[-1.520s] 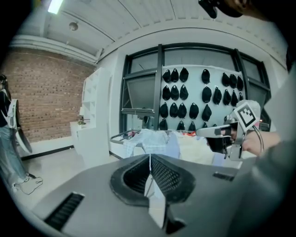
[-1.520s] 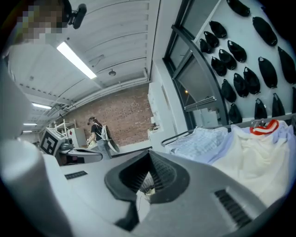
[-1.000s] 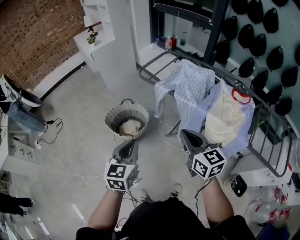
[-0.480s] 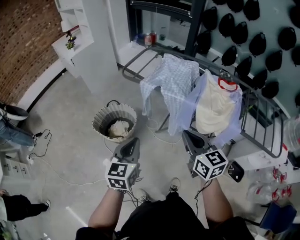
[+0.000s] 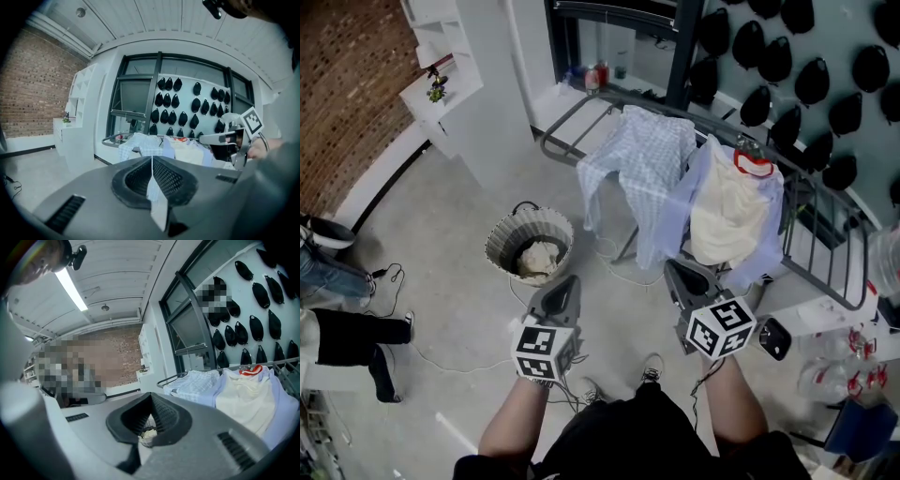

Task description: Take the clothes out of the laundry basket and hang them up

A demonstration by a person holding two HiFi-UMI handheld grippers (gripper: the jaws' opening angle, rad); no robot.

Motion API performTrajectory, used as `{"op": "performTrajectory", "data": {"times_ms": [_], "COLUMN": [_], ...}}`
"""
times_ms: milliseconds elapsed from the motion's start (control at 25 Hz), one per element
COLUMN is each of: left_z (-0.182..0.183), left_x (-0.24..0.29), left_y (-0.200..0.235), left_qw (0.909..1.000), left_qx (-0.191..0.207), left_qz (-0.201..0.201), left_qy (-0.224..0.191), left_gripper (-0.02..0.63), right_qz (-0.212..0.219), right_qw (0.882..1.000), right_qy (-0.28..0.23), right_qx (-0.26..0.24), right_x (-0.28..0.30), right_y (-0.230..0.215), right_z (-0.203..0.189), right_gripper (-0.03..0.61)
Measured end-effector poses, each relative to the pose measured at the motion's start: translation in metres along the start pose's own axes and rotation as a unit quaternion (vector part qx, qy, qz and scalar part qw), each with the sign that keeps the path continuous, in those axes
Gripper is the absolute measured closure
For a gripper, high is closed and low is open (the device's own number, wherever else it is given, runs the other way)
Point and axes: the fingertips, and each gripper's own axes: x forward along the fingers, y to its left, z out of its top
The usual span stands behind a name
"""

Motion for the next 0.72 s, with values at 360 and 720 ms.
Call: {"op": "performTrajectory", "data": {"times_ms": [360,720], "left_z": [0.001,0.002], "left_x": [-0.006,-0.015], "left_y": [-0.002,-0.012], "left_qw": [1.0000,0.9999], "left_qx": [0.001,0.008], "left_qz": [0.002,0.002], "left_qy": [0.000,-0.006], "left_gripper": [0.603,0.603], "right_qz": [0.002,0.003], "right_qw": [1.000,1.000], "right_qy": [0.000,-0.002], "right_qx": [0.000,-0.005], "right_x": [-0.003,-0.018], "right_y": [0.003,0.008], "right_z": [0.000,-0.001], "right_gripper": [0.574,0.574]}}
